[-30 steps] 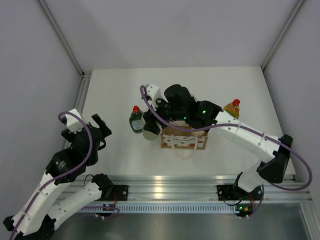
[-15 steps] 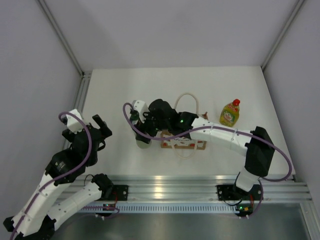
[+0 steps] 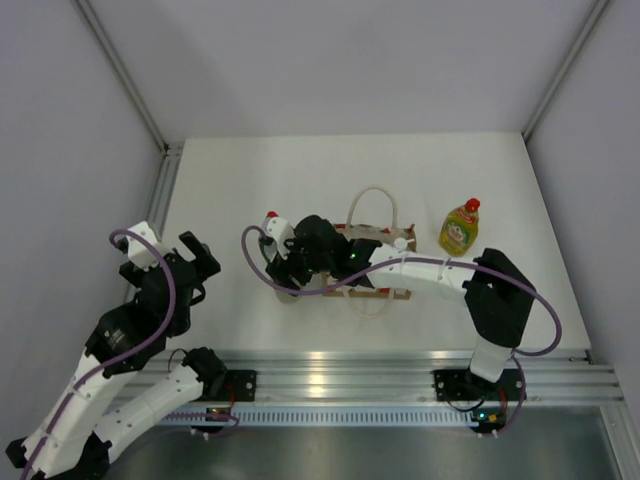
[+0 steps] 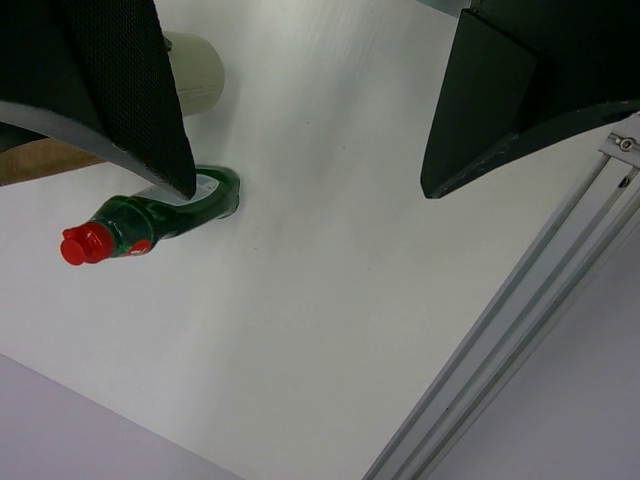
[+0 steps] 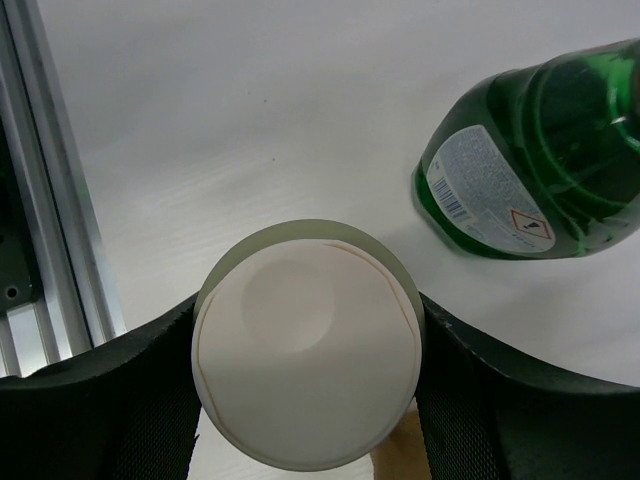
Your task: Take the personal care products out of the canvas bag
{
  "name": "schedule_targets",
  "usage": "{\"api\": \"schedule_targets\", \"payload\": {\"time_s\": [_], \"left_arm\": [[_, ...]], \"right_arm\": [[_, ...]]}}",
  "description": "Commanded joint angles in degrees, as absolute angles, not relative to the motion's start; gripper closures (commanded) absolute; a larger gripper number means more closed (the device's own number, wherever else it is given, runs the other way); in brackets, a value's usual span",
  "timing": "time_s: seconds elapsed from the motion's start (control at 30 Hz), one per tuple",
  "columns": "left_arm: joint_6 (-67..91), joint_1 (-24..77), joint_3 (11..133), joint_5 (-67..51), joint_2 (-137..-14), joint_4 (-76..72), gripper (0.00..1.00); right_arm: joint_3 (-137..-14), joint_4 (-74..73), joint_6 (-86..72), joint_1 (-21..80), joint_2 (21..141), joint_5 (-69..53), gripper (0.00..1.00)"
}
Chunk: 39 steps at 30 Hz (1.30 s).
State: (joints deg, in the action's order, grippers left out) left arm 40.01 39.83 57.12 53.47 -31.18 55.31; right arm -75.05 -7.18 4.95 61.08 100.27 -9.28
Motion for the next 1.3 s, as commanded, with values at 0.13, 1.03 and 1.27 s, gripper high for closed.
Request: {"api": "schedule_targets", "payload": {"time_s": [0.13, 1.03, 1.27], "left_arm": [[39.6, 39.6, 56.6, 54.9, -30.5, 54.2, 0.02], [38.5, 39.6, 56.3, 51.7, -33.2, 52.8, 0.02], [36.0, 39.6, 57.1, 45.9, -35.9, 50.3, 0.02]], "right_arm": [[-72.5, 13.2, 5.8, 63.2, 102.1, -13.0, 1.00], [-71.1, 9.7, 4.7, 64.6, 96.3, -13.4, 0.10], [-67.7, 7.8, 5.2, 64.0, 88.2, -3.6, 0.01]]}}
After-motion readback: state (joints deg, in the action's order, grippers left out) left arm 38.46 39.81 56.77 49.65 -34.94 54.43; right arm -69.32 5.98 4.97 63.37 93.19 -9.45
